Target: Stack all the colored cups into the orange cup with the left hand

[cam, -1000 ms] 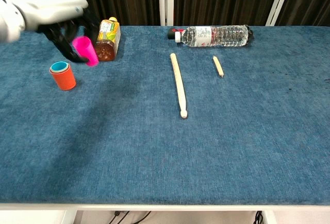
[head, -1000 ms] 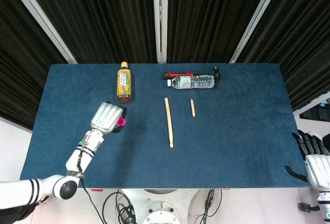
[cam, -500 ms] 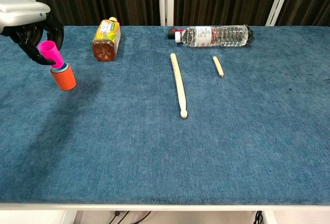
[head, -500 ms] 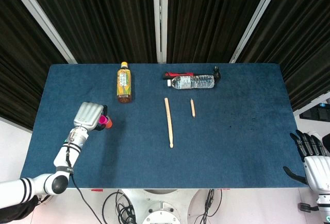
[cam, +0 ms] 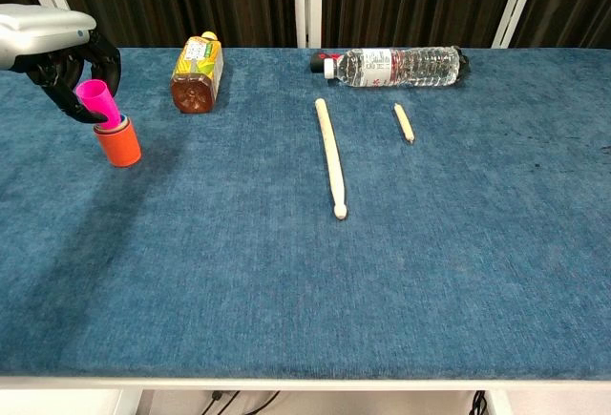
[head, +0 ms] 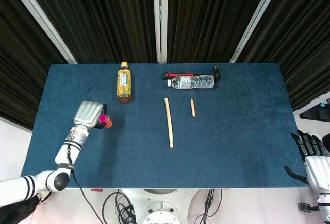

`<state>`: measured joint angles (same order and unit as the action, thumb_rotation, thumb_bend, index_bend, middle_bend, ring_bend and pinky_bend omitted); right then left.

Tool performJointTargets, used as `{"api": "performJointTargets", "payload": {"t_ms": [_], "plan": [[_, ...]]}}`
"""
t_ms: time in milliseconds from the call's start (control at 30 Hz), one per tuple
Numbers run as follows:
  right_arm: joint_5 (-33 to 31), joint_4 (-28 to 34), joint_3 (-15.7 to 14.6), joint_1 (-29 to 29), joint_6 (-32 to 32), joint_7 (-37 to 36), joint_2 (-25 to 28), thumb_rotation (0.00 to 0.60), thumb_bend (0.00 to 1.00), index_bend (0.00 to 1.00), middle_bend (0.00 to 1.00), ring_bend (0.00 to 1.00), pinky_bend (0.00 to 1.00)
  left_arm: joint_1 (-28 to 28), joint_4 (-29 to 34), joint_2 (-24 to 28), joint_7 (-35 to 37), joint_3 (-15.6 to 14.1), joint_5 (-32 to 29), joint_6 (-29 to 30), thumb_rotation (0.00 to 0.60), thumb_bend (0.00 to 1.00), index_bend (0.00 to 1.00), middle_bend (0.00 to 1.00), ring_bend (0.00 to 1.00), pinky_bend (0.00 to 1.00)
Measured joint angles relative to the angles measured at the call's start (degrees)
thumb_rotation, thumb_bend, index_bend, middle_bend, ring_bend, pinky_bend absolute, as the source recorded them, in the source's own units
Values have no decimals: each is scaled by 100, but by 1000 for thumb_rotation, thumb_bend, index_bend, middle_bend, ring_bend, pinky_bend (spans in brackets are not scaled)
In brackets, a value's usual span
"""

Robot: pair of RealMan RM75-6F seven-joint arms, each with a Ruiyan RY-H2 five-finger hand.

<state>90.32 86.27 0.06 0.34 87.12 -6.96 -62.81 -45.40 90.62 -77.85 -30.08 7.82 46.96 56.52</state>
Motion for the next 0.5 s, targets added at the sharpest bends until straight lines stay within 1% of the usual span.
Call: {"api": "performJointTargets", "payload": {"t_ms": [233,400,467,500], "plan": [[-26,2,1,6,-25,18,-4,600,120,0,0,0,0,-34,49,56,-30,26,-25,-9,600,258,517,537,590,478],[-30,-19,-1,-3,-19,-8,-11,600,119,0,0,0,0,-50,-74,-11,-35,-15,-126,-100,600,258,514,535,585,476],[-40,-31,0,-8,-17,-19,-11,600,119,0,0,0,0,-51,-120,-37,-37,-39,-126,-115,600,257,492,528,568,471],[-46,-36,1,-9,-17,-22,-11,600,119,0,0,0,0,-53,-137,-45,-40,-55,-126,-132,600,254,465,516,547,466]]}}
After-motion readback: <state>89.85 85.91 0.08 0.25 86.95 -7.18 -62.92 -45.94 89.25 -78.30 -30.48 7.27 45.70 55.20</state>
